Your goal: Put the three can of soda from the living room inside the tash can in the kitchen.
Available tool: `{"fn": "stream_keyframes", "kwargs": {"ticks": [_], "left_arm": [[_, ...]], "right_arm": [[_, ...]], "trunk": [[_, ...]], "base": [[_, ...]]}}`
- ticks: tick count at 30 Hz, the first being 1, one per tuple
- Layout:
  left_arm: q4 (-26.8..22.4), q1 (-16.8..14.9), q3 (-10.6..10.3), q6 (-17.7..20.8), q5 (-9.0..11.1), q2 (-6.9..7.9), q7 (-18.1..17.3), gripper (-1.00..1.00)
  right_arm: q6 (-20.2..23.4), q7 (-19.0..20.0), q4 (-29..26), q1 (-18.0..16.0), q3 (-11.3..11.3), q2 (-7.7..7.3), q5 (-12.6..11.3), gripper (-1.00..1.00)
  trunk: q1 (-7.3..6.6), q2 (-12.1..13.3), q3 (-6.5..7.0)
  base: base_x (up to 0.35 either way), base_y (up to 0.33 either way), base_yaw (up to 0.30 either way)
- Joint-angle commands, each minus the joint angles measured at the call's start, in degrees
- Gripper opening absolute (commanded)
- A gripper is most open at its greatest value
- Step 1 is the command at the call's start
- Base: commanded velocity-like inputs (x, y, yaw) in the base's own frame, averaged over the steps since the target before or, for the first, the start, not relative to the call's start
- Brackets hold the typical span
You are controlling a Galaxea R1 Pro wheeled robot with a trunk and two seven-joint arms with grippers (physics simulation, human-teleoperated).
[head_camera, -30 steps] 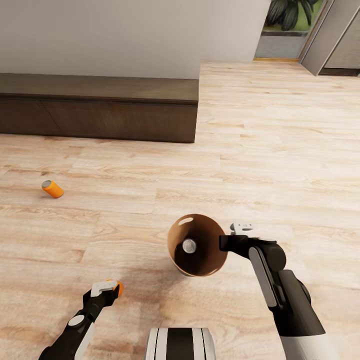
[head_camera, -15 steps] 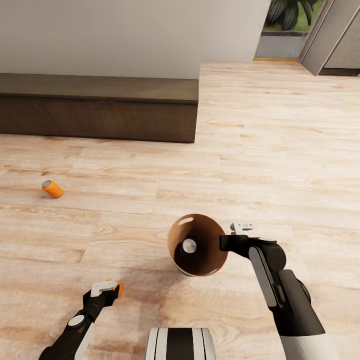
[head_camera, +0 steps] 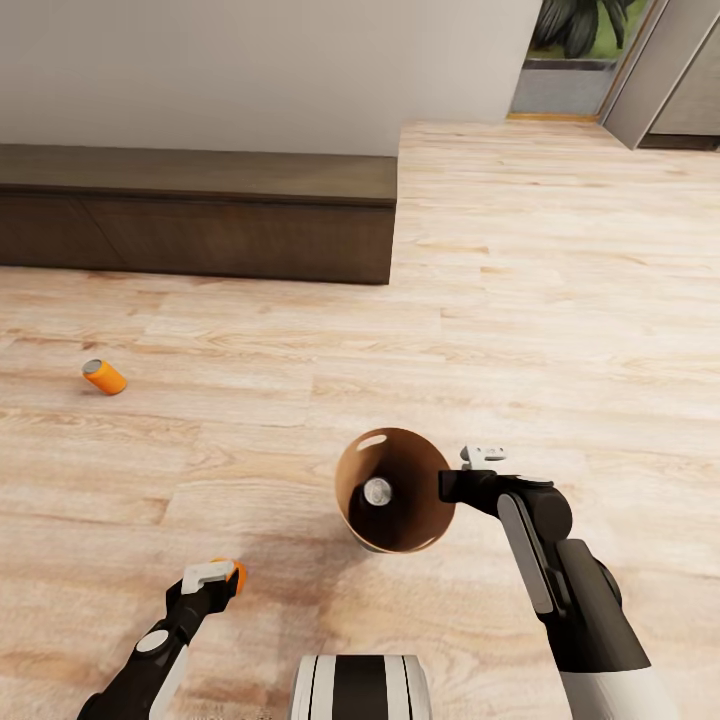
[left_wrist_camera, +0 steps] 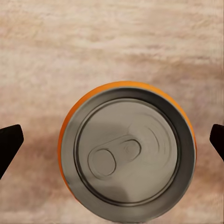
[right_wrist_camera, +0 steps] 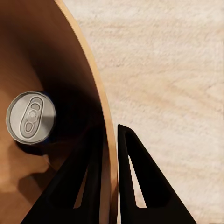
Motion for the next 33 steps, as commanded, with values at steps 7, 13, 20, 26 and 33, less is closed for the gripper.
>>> {"fn": "stream_keyframes", "kwargs": {"ticks": [7, 13, 20, 26, 33], "left_arm": [[0.00, -0.02, 0.00, 0.00, 0.01, 0.00, 0.00, 1.00], [0.00, 0.00, 0.00, 0.00, 0.00, 0.00, -0.02, -1.00], [0.00, -0.02, 0.00, 0.00, 0.00, 0.00, 0.00, -1.00], [0.00, -0.04, 0.00, 0.00, 0.00, 0.00, 0.00, -1.00], [0.00, -0.02, -0.07, 0.00, 0.00, 0.00, 0.00, -1.00]], "right_arm": [[-0.01, 0.30, -0.03, -0.02, 0.02, 0.06, -1.50, -1.00], [-0.01, 0.28, -0.03, -0.02, 0.02, 0.09, -1.50, -1.00], [-0.01, 0.26, -0.03, -0.03, 0.02, 0.11, -1.50, -1.00], [-0.01, 0.28, -0.03, -0.02, 0.02, 0.16, -1.50, -1.00], [-0.01, 0.27, -0.03, -0.03, 0.02, 0.16, -1.50, -1.00]], "trunk": [[0.02, -0.02, -0.22], [0.02, -0.02, -0.22], [0.02, -0.02, -0.22], [0.02, -0.02, -0.22], [-0.09, 0.03, 0.66]], "base": [[0.000, 0.000, 0.000], [0.000, 0.000, 0.000], [0.000, 0.000, 0.000], [0.000, 0.000, 0.000], [0.000, 0.000, 0.000]]}}
